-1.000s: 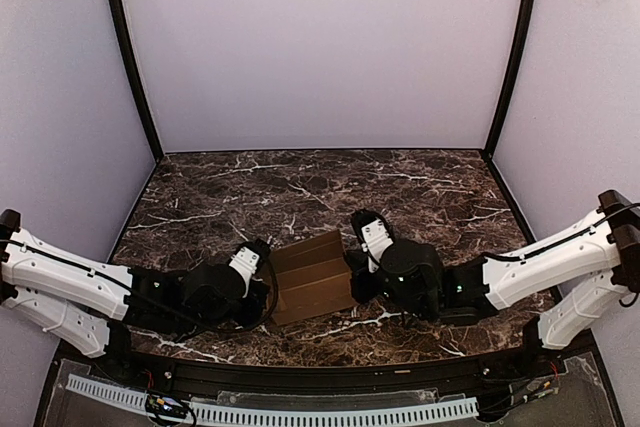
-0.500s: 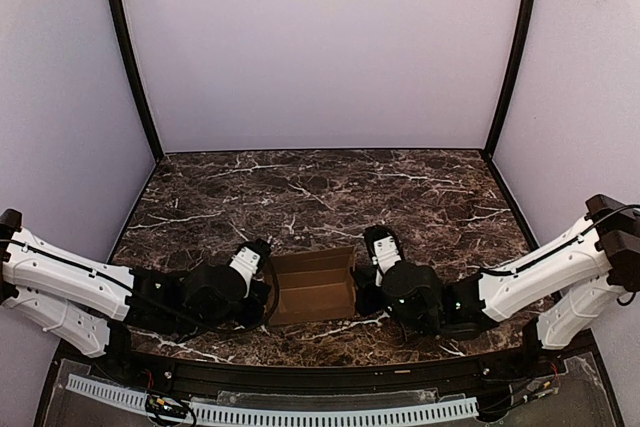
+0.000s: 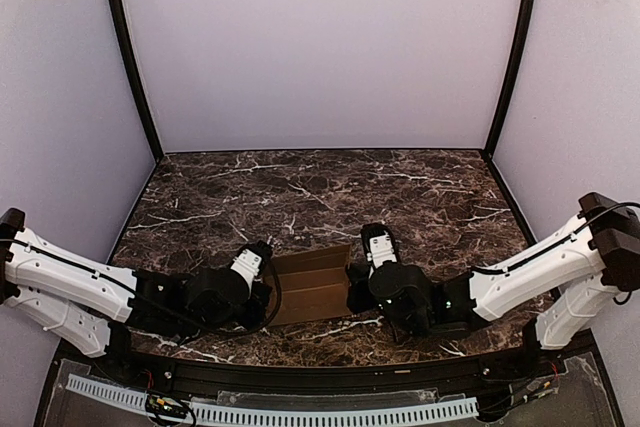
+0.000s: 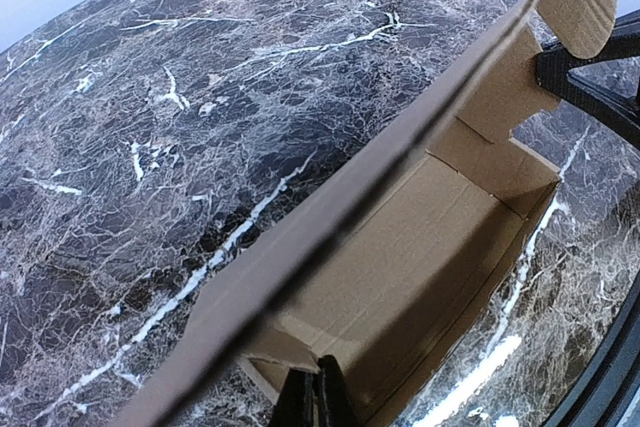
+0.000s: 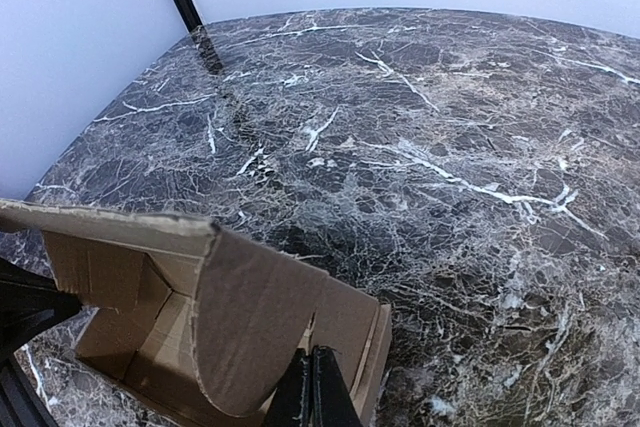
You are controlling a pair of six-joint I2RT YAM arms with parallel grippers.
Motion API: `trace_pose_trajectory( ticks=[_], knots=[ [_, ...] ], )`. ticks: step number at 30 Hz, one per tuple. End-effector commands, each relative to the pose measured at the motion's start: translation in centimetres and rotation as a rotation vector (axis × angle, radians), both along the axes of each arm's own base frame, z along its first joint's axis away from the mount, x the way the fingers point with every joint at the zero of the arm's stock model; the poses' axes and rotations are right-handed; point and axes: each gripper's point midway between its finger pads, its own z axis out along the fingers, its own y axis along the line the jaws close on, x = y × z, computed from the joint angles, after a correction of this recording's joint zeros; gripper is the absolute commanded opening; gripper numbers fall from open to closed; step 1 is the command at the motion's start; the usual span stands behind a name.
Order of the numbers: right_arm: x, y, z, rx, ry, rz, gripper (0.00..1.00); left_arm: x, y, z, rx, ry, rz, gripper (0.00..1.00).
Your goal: Fold the paper box
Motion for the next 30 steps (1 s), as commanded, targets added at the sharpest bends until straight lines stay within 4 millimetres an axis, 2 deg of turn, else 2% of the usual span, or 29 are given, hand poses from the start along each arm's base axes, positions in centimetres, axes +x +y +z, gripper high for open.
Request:
trace_pose_trajectory(
  ticks=[1, 7, 16, 19, 24, 30],
  knots=[
    [-1.2, 2.1, 0.6, 0.039, 0.017, 0.043, 0.0, -0.7, -0.8, 0.0, -0.018, 0.017, -0.032, 0.01],
    [-1.4, 0.5, -2.3, -0.037, 0.034, 0.022, 0.0, -0.7, -1.0, 0.1, -0.022, 0.01, -0.04, 0.01],
    [-2.9, -2.1, -6.4, -0.082, 0.062, 0.029, 0.0, -1.5, -0.3, -1.5, -0.013, 0.028, -0.055, 0.01],
    [-3.2, -2.7, -6.8, -0.082, 0.071, 0.022, 0.13, -1.8, 0.0, -2.1, -0.002, 0.035, -0.052, 0.01],
    [-3.7, -2.6, -5.6, -0.078, 0.046, 0.044, 0.36, -1.9, 0.1, -2.8, 0.02, 0.04, -0.04, 0.01],
    [-4.6, -3.3, -4.4, -0.074, 0.045, 0.081, 0.44, -1.7, -0.5, -2.8, 0.04, 0.028, -0.03, 0.01]
  ],
)
